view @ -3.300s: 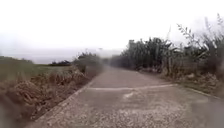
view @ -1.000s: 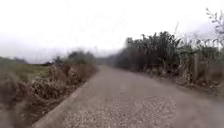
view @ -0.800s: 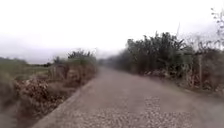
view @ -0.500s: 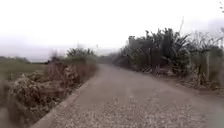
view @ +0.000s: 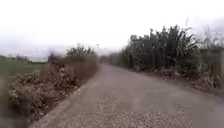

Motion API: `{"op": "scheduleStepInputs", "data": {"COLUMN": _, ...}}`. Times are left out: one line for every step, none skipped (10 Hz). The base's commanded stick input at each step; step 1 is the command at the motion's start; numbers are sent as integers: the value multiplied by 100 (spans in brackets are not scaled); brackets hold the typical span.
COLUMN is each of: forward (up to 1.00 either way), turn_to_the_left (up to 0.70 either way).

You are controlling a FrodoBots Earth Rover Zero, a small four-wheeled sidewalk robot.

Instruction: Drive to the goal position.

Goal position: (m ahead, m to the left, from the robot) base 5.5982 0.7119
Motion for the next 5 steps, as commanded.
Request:
{"op": "scheduleStepInputs", "data": {"forward": 85, "turn_to_the_left": -15}}
{"op": "scheduleStepInputs", "data": {"forward": 85, "turn_to_the_left": -30}}
{"op": "scheduleStepInputs", "data": {"forward": 85, "turn_to_the_left": -21}}
{"op": "scheduleStepInputs", "data": {"forward": 85, "turn_to_the_left": -6}}
{"op": "scheduleStepInputs", "data": {"forward": 85, "turn_to_the_left": 0}}
